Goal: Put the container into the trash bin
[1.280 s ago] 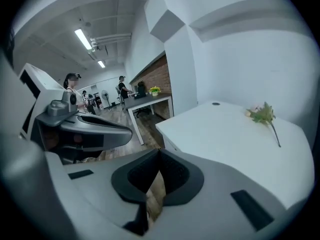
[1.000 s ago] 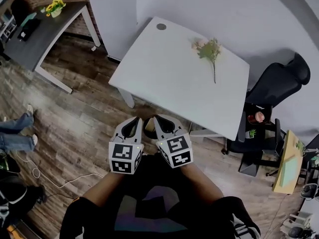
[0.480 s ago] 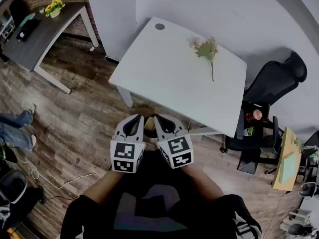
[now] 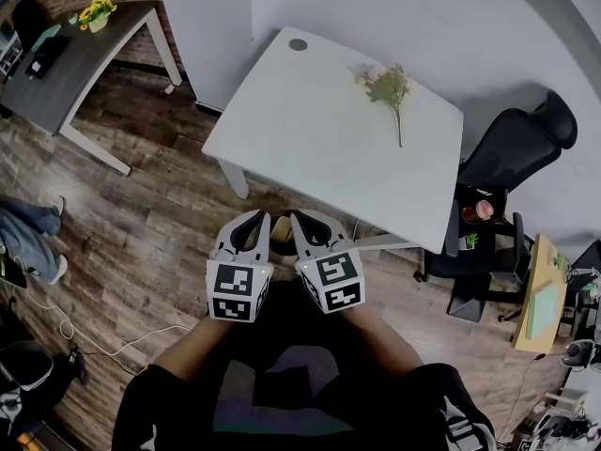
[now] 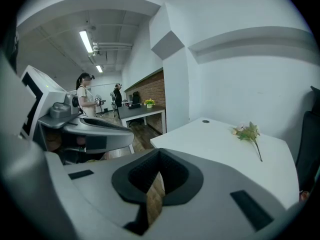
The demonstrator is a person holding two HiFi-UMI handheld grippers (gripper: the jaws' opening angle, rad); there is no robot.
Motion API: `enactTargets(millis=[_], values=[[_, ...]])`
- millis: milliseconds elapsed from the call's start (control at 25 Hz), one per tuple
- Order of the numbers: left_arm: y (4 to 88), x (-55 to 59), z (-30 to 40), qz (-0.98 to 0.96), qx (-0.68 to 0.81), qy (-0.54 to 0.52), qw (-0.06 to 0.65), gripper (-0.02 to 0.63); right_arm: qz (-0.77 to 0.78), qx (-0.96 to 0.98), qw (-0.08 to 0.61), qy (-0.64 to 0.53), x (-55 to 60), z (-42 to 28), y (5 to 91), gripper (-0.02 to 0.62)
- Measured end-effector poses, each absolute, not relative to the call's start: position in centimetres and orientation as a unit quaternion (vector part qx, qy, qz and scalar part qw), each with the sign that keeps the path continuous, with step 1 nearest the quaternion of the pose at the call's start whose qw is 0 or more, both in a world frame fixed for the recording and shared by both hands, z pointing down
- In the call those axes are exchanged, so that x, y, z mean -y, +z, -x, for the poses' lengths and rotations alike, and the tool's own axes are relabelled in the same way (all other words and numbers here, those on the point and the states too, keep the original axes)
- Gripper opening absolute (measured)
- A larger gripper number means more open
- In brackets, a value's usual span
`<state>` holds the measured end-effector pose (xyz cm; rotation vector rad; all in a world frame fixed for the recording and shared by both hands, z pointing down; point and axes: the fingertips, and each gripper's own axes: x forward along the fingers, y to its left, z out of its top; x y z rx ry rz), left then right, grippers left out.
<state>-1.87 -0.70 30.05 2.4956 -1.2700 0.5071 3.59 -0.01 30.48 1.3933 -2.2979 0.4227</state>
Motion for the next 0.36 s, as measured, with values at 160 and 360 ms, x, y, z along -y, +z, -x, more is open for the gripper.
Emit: enactTargets(millis=[160,360], values=[[30.04,0.92,1.84,-0.868,0.441,0.175,0.147,0.009,-0.5,0.826,0.211,0.15,0.25,-3.59,30.45,0.013],[29.89,1.2,1.5,-0.869,0.44,0.175,0.145,0.009,-0.501,0.825,0.213,0.15,0.46,-4.0,30.32,0.012]])
